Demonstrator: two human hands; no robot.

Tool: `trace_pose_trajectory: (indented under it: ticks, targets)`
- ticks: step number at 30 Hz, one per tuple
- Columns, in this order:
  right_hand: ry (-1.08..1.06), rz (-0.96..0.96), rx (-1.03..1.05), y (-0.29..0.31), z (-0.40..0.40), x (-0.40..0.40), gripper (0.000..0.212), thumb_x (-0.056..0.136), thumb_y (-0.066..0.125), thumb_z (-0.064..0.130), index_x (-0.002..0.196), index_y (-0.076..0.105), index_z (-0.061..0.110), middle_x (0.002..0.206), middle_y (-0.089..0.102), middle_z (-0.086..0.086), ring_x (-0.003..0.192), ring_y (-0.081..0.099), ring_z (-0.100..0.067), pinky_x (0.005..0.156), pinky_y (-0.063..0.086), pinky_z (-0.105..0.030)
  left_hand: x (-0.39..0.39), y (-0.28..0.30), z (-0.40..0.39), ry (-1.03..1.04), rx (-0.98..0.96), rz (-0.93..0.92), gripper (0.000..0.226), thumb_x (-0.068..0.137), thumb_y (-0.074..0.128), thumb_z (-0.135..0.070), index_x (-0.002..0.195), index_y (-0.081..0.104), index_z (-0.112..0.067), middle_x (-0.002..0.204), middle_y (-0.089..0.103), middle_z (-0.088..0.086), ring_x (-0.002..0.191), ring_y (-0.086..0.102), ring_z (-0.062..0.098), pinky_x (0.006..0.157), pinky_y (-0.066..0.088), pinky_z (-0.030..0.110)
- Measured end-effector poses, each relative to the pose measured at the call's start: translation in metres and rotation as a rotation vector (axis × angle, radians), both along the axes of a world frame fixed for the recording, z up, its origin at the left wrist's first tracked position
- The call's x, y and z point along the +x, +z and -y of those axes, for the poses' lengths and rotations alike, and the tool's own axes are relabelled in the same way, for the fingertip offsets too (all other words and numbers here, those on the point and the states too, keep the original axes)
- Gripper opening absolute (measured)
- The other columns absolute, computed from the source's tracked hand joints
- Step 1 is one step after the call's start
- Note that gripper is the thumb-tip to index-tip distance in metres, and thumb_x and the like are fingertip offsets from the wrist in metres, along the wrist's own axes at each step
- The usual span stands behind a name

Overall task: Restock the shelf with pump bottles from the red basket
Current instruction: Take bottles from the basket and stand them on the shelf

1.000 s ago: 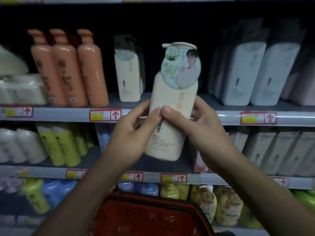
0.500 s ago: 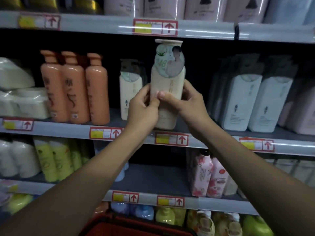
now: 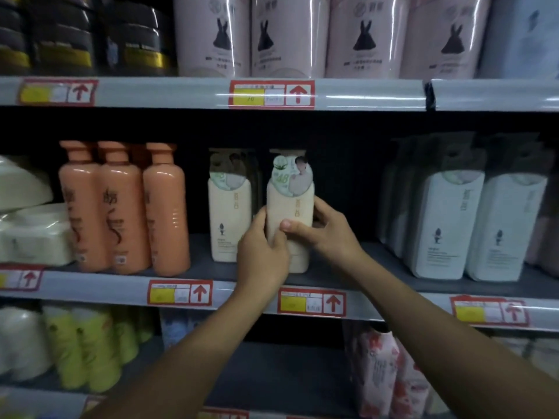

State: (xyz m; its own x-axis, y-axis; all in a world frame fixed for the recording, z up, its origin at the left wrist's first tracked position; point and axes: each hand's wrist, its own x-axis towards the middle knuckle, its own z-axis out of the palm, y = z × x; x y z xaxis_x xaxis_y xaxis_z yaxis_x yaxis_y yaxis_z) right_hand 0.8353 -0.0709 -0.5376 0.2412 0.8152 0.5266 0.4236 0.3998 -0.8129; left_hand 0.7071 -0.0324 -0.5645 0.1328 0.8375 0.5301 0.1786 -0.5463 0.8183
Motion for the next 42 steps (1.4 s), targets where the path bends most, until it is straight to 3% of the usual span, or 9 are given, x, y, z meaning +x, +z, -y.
trace_pose_trajectory:
  ticks: [4,8,16,20,25,30,33,38,42]
  targets:
    - [-0.112,0.065,-0.111,0.003,-0.004,0.004,0.064,0.075,0.09,0.034,0.132,0.064,0.022,0.122,0.073,0.001,0.11,0.069,-0.014,0.098,0.059,-0.042,-0.005,-0.01,-0.001,0.087,0.0,-0.072,0.056,0.08,0.073,-0.026,0.134,0.058,-0.026,0.122,0.07,-0.003,0.109,0.069,0.017,0.096,0.058,0.042]
    - [-0.343,0.286,-0.309,0.004,-0.005,-0.002,0.074,0.068,0.093,0.044,0.129,0.063,0.014,0.123,0.071,-0.005,0.112,0.068,-0.022,0.094,0.059,-0.045,0.002,-0.013,-0.002,0.184,0.029,-0.008,0.032,0.086,0.072,-0.021,0.117,0.065,-0.023,0.108,0.071,-0.003,0.098,0.07,0.015,0.088,0.061,0.04]
    - [-0.474,0.166,-0.204,-0.014,-0.018,-0.002,0.066,0.069,0.093,0.04,0.116,0.057,0.01,0.118,0.069,-0.008,0.108,0.069,-0.025,0.084,0.062,-0.045,0.02,-0.011,-0.005,0.225,0.065,-0.016,0.031,0.093,0.067,-0.018,0.121,0.056,-0.022,0.121,0.063,-0.004,0.113,0.063,0.014,0.095,0.058,0.037]
    - [-0.507,0.131,-0.138,-0.017,-0.034,-0.003,0.061,0.067,0.095,0.037,0.106,0.054,0.014,0.108,0.068,-0.005,0.1,0.069,-0.023,0.081,0.062,-0.044,0.026,-0.01,-0.006,0.199,0.037,-0.032,0.038,0.095,0.059,-0.012,0.127,0.044,-0.026,0.126,0.063,0.0,0.113,0.064,0.019,0.094,0.058,0.043]
    - [-0.492,0.146,-0.204,-0.012,-0.04,0.004,0.05,0.072,0.093,0.032,0.1,0.058,0.011,0.099,0.069,-0.005,0.093,0.068,-0.022,0.077,0.06,-0.039,0.02,-0.01,0.002,0.154,0.066,-0.229,0.054,0.095,0.053,-0.006,0.145,0.041,-0.022,0.133,0.061,0.004,0.121,0.061,0.022,0.102,0.052,0.036]
    - [-0.459,0.221,-0.273,-0.021,-0.031,0.01,0.03,0.08,0.087,0.03,0.09,0.066,0.011,0.087,0.07,-0.003,0.082,0.068,-0.016,0.075,0.06,-0.036,0.013,-0.006,0.008,0.147,0.193,-0.327,0.057,0.1,0.047,-0.007,0.155,0.037,-0.02,0.128,0.065,0.008,0.113,0.064,0.021,0.093,0.05,0.027]
    - [-0.482,0.207,-0.253,-0.019,-0.034,0.014,0.025,0.083,0.084,0.029,0.08,0.069,0.01,0.079,0.071,-0.004,0.076,0.068,-0.017,0.07,0.058,-0.035,0.018,-0.007,0.008,0.094,0.181,-0.424,0.06,0.098,0.043,0.001,0.154,0.036,-0.019,0.128,0.064,0.009,0.114,0.061,0.021,0.097,0.05,0.03]
    - [-0.511,0.208,-0.259,-0.021,-0.049,0.024,0.019,0.087,0.079,0.025,0.081,0.073,0.009,0.077,0.072,-0.004,0.075,0.069,-0.017,0.068,0.058,-0.031,0.03,0.001,-0.006,0.039,0.141,-0.536,0.064,0.098,0.041,0.0,0.157,0.031,-0.021,0.134,0.061,0.012,0.121,0.059,0.028,0.097,0.047,0.034]
    - [-0.488,0.256,-0.294,-0.021,-0.058,0.026,0.023,0.089,0.075,0.023,0.084,0.074,0.001,0.077,0.071,-0.006,0.067,0.063,-0.012,0.062,0.053,-0.028,0.035,0.004,-0.016,0.045,0.121,-0.596,0.056,0.097,0.04,-0.004,0.151,0.036,-0.018,0.121,0.065,0.014,0.111,0.062,0.031,0.087,0.05,0.039]
